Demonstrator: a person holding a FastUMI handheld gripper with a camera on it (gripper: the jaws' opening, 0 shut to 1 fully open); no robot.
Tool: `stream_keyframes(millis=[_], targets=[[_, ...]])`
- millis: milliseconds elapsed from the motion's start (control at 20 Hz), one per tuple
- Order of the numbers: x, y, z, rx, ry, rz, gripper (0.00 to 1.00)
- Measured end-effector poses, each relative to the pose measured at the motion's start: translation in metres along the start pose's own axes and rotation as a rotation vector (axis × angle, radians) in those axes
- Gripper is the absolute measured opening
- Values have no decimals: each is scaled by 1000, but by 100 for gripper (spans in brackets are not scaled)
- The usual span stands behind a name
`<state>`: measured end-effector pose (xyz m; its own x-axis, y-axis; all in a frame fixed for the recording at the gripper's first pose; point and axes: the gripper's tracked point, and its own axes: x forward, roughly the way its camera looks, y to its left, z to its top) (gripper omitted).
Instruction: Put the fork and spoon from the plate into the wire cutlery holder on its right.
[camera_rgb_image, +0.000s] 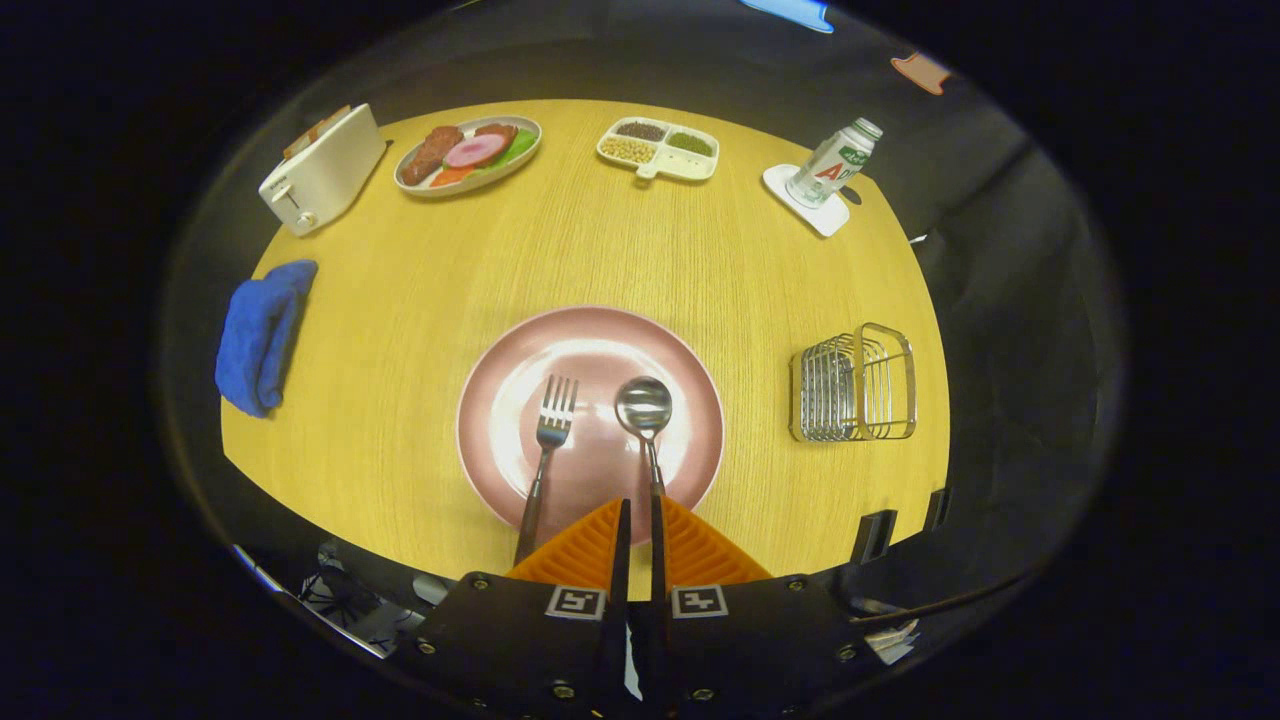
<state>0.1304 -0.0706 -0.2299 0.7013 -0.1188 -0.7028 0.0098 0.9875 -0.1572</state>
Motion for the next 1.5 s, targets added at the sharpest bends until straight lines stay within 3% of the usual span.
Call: stream_keyframes(millis=[750,1400,1500], targets=[[55,-15,-14,-26,94,-3,10],[85,-3,-22,-19,117,48,14],[83,-2,-23,-23,119,48,9]])
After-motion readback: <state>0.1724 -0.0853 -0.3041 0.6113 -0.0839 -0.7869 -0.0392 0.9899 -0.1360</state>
